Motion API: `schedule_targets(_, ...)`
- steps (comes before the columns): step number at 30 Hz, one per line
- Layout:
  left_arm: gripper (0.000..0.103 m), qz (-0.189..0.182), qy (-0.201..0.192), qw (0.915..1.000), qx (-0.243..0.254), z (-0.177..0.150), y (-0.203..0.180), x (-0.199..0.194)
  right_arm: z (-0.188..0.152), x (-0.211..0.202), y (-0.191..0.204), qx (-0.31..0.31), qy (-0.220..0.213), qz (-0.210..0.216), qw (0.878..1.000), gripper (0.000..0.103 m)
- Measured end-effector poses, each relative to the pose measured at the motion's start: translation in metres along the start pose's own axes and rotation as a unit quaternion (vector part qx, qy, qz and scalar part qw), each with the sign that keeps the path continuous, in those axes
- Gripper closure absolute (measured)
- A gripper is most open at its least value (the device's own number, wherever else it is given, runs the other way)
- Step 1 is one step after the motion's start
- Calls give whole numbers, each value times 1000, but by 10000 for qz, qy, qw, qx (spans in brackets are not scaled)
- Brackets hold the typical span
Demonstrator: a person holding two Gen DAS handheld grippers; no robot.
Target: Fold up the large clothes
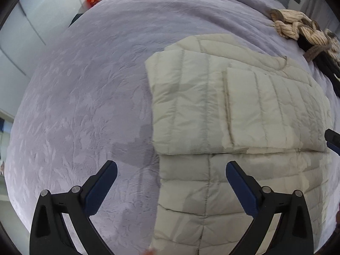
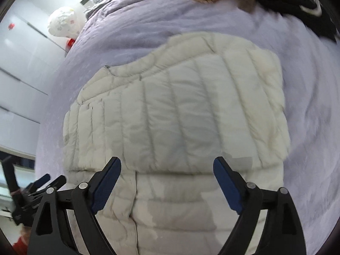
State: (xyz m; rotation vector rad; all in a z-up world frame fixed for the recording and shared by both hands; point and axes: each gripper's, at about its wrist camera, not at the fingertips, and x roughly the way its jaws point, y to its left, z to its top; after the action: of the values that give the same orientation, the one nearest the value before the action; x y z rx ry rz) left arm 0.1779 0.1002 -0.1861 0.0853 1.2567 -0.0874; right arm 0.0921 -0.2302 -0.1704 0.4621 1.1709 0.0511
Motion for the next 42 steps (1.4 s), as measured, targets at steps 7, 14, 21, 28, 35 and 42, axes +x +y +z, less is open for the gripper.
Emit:
schedule_targets(7,1,134,129,9998,-25,-7,14,5,3,17,11,-40,57,-51,10000,13)
schedule_targets(14,1,-77,168,9997,-151,-11,19,-2,-1,37,-6,504,489,154,9974,12)
schedule_targets(21,1,183,29,9998,32,-12,17,-14,-5,8,-4,488,323,25,9983,12)
schedule_targets(28,1,205,33,9993,297,-17,9,-22,-17,-17,-26,800,164,-125,9966,12)
schedule_targets(35,1,204,151,9987,432,-30,8,-30,-37,-35,-34,893,218,-140,9957,12)
schedule_targets(42,1,389,201,9968,664,-43,9,-47,-63,-66,-42,1249,199,-31,9920,12)
